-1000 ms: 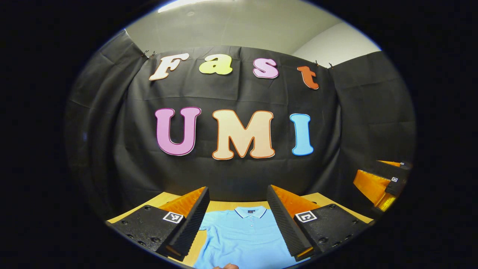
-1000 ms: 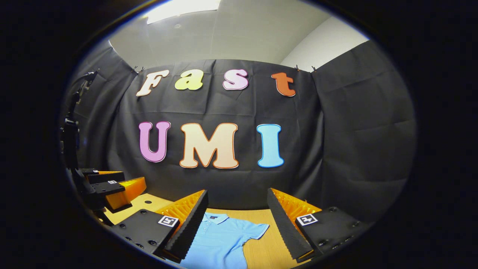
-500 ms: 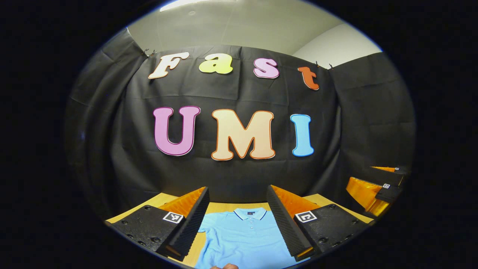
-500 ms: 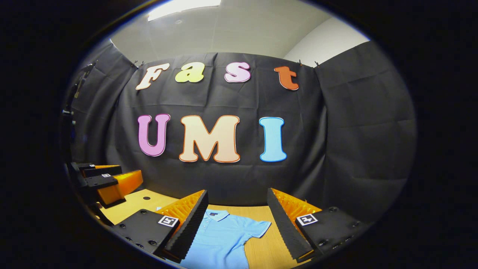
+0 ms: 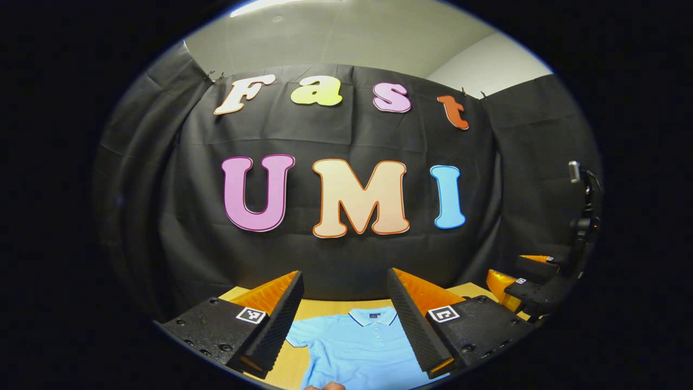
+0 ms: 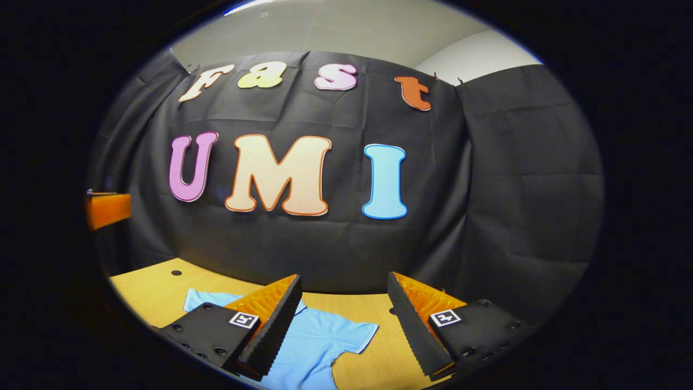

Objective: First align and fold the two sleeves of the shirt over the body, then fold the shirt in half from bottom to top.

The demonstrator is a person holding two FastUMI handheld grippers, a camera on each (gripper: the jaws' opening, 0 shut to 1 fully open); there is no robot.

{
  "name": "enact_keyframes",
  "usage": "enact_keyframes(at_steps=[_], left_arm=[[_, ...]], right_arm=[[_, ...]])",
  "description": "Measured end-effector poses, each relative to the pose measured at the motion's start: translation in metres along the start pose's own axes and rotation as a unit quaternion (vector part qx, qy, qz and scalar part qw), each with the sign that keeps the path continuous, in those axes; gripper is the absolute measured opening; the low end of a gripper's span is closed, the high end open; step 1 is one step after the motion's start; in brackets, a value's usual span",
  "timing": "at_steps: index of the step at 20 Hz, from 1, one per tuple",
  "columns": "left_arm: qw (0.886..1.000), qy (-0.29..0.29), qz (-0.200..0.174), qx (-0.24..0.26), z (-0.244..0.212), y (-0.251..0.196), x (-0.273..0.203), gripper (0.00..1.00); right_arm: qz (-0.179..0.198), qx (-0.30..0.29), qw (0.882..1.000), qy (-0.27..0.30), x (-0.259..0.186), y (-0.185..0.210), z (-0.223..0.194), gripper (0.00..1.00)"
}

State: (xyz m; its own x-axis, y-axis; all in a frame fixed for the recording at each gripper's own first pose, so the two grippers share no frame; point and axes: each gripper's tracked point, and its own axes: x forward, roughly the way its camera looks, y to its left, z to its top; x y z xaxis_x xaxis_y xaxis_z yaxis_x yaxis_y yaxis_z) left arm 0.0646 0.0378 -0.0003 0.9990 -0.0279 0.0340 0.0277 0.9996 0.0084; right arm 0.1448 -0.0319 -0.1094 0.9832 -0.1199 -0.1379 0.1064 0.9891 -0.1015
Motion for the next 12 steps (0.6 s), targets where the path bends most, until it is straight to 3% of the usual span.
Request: enact_keyframes(at_steps=[12], left_arm=[[1.000, 0.020, 0.017, -0.001, -0.021, 0.030, 0.027, 0.94]], right_arm=[[-0.038, -0.013, 0.992, 0.118, 0.115, -0.016, -0.132, 0.99]])
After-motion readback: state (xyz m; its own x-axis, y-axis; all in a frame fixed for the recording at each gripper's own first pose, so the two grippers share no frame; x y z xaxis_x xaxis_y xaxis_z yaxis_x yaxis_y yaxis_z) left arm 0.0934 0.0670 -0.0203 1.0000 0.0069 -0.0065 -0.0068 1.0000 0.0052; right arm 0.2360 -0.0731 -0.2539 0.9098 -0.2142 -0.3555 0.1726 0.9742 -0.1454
